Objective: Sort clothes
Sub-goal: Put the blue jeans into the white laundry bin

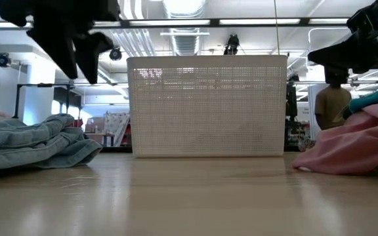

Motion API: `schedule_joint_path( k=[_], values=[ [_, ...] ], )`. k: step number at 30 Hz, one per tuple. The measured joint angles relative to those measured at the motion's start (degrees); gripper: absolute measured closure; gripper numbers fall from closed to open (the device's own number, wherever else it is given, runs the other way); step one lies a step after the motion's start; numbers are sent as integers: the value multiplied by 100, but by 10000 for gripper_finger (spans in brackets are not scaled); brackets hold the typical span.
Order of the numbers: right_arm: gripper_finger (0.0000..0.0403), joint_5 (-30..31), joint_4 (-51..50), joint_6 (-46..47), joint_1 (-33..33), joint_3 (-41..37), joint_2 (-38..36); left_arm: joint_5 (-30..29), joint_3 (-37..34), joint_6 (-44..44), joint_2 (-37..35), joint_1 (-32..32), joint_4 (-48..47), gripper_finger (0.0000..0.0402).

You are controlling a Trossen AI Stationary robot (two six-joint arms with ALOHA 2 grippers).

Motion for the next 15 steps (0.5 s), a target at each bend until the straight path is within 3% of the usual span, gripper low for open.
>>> schedule_joint_path(
  k=[3, 15],
  values=[
    [403, 3, -9, 0, 0, 0, 0, 485, -306, 93, 6, 316, 269, 158],
    [403, 3, -24, 0, 0, -1, 0, 1282, -1333, 829, 7, 1200, 688, 140]
  ],
)
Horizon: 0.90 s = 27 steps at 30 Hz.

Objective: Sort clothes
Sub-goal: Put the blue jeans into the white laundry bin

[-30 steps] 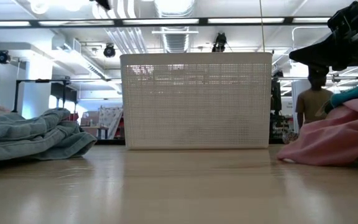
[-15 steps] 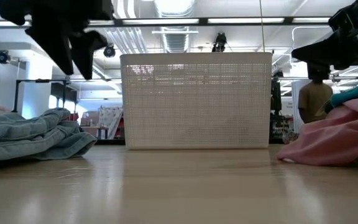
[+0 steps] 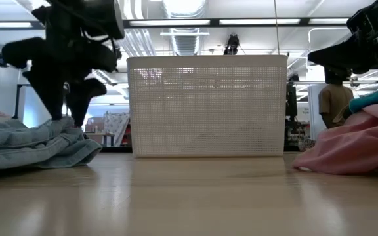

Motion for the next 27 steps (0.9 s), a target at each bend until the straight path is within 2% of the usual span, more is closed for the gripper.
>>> schedule_joint_path(
  k=[7, 20, 24, 27],
  values=[
    [403, 0, -20, 0, 0, 1, -1, 568, -551, 15, 0, 41, 705, 137],
    [403, 4, -21, 2, 0, 1, -1, 654, -1396, -428, 3, 41, 2067, 163],
    [403, 7, -20, 2, 0, 0, -2, 425, -1624, -646, -16, 29, 2417, 189],
    [403, 4, -24, 2, 0, 2, -2, 334, -1770, -949, -23, 19, 2628, 234]
  ],
)
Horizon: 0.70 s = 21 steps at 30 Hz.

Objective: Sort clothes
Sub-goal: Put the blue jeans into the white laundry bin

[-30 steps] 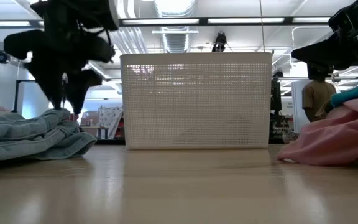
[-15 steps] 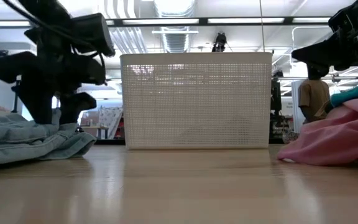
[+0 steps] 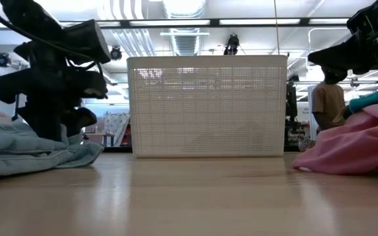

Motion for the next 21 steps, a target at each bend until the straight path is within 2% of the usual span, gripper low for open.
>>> schedule_joint_path(
  k=[5, 6, 10, 13, 21],
  values=[
    [403, 2, -2, -4, 0, 1, 0, -288, -105, -481, 2, -87, 566, 362],
    [403, 2, -2, -4, 0, -1, 1, -300, -105, -519, 8, -109, 626, 370],
    [403, 2, -6, -2, 0, -2, 2, -285, 127, -577, -27, -352, 409, 370],
    [403, 3, -9, -2, 0, -1, 0, -271, 503, -584, -179, -578, -231, 370],
    [403, 4, 5, -2, 0, 0, 0, -1554, 2295, -682, -720, -1212, -1925, 370]
  ],
)
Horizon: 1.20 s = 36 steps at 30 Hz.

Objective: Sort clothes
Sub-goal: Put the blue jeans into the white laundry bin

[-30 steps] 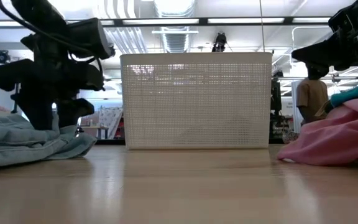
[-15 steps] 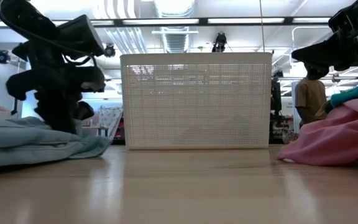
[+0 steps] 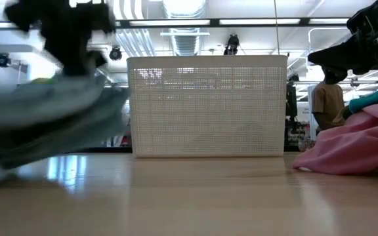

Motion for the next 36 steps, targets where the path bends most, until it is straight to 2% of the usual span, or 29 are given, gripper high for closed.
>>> schedule_joint_path(
  k=[5, 9, 15, 21, 32, 36],
  values=[
    [403, 0, 5, 0, 0, 1, 0, -850, 1170, -19, -280, -191, -280, 370],
    [403, 0, 4, 0, -1, -1, 1, -1294, 1948, 95, -393, -202, -282, 370],
    [403, 0, 1, 0, 0, 1, 2, -1614, 2970, 614, -277, -200, -269, 370],
    [403, 0, 4, -2, -1, 0, 0, -1889, 3711, 1696, 42, -180, 68, 370],
    [403, 2, 4, -2, 0, -1, 2, -1830, 4925, 3109, 877, 553, 992, 370],
    [403, 2, 4, -2, -1, 0, 2, -1458, 5455, 3345, 1185, 1094, 1108, 370]
  ],
)
